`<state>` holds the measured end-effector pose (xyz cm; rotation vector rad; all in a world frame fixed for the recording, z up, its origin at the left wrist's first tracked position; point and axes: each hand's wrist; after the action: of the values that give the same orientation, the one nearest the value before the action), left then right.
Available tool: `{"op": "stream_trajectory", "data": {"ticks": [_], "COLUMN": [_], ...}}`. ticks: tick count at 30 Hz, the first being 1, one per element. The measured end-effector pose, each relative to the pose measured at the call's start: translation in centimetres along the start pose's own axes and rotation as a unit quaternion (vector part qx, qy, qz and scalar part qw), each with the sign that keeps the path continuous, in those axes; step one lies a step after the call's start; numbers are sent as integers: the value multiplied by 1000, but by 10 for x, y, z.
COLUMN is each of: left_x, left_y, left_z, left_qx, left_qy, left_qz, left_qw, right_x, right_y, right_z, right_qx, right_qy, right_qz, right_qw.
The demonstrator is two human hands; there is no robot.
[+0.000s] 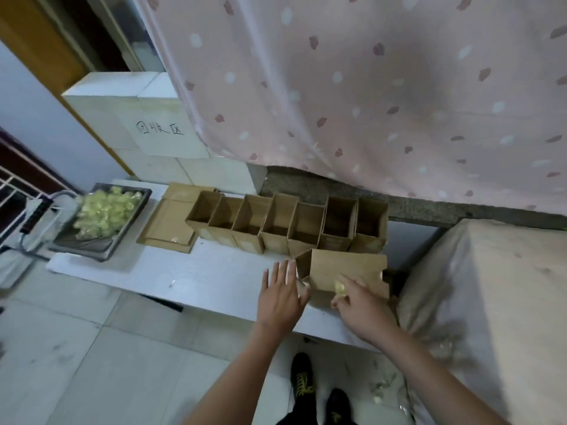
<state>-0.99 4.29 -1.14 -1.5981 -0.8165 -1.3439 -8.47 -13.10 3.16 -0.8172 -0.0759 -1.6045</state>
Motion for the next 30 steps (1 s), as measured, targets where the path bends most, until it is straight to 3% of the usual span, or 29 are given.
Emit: {"op": "stream_trajectory", "data": {"ticks": [5, 13, 22, 30], "left_x": [0, 7, 28, 49], "left_y": [-34, -61, -51, -56], "left_z": [46, 112, 232, 383], "left_qx": [94, 187, 230, 235], "left_qy": [3, 3, -25, -33], "left_qz": [29, 37, -15, -25], "left_qw": [995, 982, 973, 971], "right_x": [-25, -65, -149, -261], "right_y": [7, 24, 63, 98], "right_z": [32, 106, 213, 312], "right_qx": [45, 120, 219, 239], "right_qy": [49, -2, -57, -83], "right_qz": [52, 83, 65, 34], "right_qw": [996, 989, 972, 967]}}
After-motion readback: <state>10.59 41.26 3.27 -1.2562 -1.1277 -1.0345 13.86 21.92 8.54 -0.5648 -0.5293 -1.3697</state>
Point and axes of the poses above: each hand's wrist, its own y-axis towards the middle knuckle, its own x-axis out of the back of the hand, z = x × y, and after that the axes turned 6 degrees about y, right-handed
